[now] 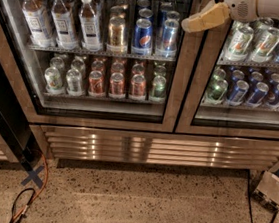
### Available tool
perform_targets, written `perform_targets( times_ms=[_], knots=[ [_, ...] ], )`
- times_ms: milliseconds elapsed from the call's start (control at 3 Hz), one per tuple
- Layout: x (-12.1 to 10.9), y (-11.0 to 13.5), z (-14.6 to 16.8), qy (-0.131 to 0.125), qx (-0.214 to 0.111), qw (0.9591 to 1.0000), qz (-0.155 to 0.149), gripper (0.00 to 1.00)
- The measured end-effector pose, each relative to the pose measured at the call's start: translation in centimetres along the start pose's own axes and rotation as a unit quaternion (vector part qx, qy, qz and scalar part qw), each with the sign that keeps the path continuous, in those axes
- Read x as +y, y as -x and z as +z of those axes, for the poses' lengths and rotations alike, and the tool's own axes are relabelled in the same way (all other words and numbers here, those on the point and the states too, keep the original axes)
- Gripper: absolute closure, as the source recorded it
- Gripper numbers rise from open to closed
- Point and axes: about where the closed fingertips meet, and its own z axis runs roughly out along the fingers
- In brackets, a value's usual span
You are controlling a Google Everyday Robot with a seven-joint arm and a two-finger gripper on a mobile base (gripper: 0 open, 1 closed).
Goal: Open left fridge door
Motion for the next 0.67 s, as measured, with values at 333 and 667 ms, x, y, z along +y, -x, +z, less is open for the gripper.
perform_targets(
  times_ms=[333, 667],
  knots=[
    [0.0, 0.4, 0.4, 0.013, -0.007, 0.9999, -0.001, 0.00],
    [1.0, 0.2, 1.5, 0.036, -0.023, 0.9991, 0.007, 0.00]
  ],
)
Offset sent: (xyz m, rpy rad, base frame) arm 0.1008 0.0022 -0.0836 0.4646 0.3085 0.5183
